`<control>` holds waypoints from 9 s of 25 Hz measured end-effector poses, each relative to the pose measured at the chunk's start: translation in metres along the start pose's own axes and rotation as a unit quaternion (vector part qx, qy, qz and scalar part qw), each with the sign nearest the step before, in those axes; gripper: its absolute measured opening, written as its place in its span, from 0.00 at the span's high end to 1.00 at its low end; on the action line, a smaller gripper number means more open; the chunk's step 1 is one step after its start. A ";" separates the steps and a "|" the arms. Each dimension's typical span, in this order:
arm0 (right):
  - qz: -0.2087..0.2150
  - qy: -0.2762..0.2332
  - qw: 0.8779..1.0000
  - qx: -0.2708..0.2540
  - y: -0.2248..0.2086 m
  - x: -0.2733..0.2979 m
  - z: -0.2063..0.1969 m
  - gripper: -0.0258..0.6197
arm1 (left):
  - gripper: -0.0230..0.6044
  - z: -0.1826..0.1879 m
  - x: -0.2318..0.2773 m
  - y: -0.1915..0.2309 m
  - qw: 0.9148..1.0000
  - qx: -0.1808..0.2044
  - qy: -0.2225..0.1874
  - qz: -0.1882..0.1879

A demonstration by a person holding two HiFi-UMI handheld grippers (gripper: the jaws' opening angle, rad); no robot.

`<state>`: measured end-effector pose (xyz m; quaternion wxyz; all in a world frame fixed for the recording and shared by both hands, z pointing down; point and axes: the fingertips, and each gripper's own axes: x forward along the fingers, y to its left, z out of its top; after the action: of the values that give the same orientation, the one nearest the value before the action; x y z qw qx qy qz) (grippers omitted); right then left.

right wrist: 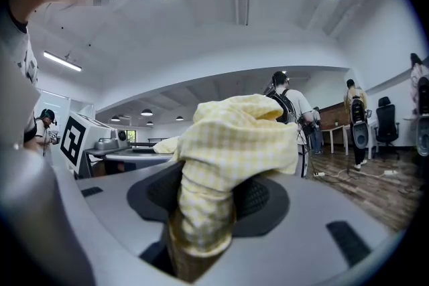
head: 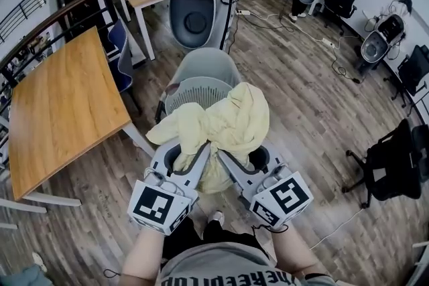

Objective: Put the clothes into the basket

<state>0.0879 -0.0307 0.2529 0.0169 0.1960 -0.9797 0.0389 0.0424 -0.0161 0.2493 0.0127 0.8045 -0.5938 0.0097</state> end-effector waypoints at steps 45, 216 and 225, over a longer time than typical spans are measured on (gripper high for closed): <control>-0.212 0.018 0.977 0.016 -0.069 0.164 -0.020 0.64 | 0.80 -0.030 0.103 0.162 0.977 -0.003 0.032 -0.213; -0.253 0.150 0.952 0.089 -0.116 0.146 -0.140 0.94 | 0.92 -0.159 0.130 0.209 0.980 -0.042 0.158 -0.117; -0.214 0.099 0.965 0.112 -0.092 0.155 -0.107 0.94 | 0.94 -0.129 0.114 0.181 0.977 -0.042 0.141 -0.155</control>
<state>-0.0180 -0.1656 0.3731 0.0993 0.3969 -0.8978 0.1630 -0.0974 -0.1742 0.3833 0.1319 0.8758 -0.4544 0.0960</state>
